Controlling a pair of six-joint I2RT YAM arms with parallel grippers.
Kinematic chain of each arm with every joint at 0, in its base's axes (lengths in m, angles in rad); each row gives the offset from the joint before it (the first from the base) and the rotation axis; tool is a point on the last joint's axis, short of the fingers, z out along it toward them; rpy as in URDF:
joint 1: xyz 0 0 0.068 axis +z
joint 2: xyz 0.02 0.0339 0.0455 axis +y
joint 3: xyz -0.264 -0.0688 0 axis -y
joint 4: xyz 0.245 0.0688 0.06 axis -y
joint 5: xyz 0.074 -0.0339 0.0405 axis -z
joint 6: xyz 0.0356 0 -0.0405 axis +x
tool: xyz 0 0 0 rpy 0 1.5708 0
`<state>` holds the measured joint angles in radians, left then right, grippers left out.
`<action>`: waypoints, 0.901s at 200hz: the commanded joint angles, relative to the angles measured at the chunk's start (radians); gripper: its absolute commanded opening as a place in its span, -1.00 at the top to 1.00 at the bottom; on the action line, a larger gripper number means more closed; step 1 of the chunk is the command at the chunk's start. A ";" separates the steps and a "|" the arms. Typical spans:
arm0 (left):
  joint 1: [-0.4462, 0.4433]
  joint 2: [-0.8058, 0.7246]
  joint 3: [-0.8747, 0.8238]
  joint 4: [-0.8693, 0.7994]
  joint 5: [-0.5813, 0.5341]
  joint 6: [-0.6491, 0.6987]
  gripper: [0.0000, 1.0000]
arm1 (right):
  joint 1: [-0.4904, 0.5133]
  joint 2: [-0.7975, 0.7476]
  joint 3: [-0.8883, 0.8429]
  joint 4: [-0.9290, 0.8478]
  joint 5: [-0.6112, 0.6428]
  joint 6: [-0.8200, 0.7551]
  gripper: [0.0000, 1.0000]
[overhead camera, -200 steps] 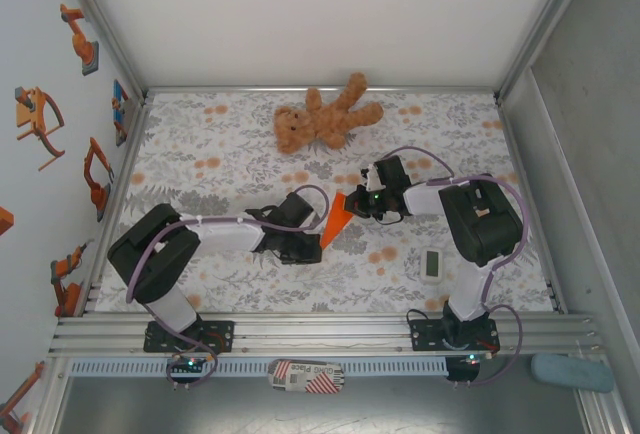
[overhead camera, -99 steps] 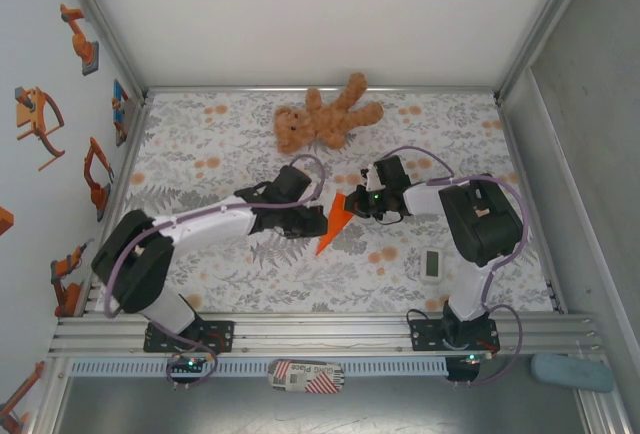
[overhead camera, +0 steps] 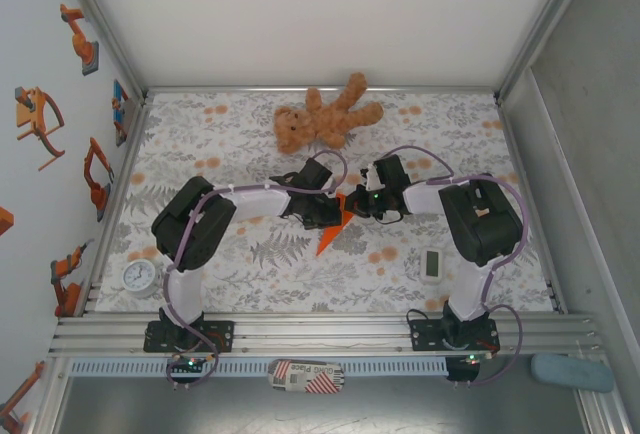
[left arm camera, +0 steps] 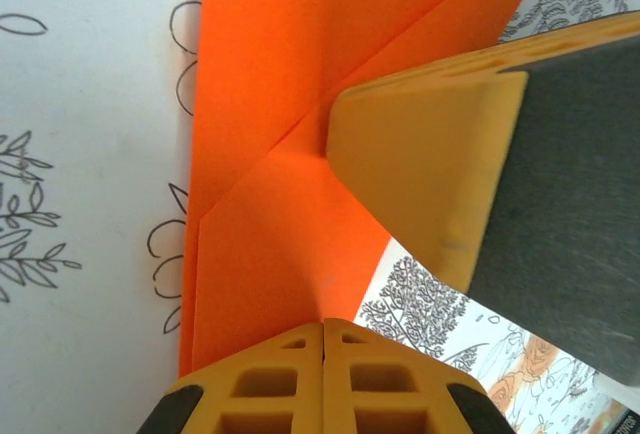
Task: Fold a paper plane with a square sheet of paper (pick it up from the middle)
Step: Fold the wing for the fifth time at the center of the table.
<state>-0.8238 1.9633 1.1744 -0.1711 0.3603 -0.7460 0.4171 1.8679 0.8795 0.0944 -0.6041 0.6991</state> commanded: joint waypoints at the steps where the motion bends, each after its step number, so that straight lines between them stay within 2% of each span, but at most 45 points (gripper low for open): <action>1: 0.000 0.024 -0.011 0.014 0.014 0.018 0.97 | -0.004 0.060 -0.019 -0.120 0.133 -0.029 1.00; 51: -0.021 -0.015 -0.114 0.008 0.004 0.032 0.97 | -0.005 0.079 -0.025 -0.119 0.151 -0.011 1.00; 91: -0.091 -0.067 -0.198 -0.057 -0.052 0.056 0.98 | -0.005 0.097 -0.023 -0.117 0.161 0.002 1.00; 180: -0.143 -0.183 -0.397 -0.034 -0.075 -0.026 0.99 | -0.008 0.102 -0.022 -0.122 0.175 0.007 1.00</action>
<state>-0.9413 1.7741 0.8761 -0.0261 0.2668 -0.7334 0.4168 1.8820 0.8932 0.0864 -0.6132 0.7101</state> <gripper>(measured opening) 0.063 0.049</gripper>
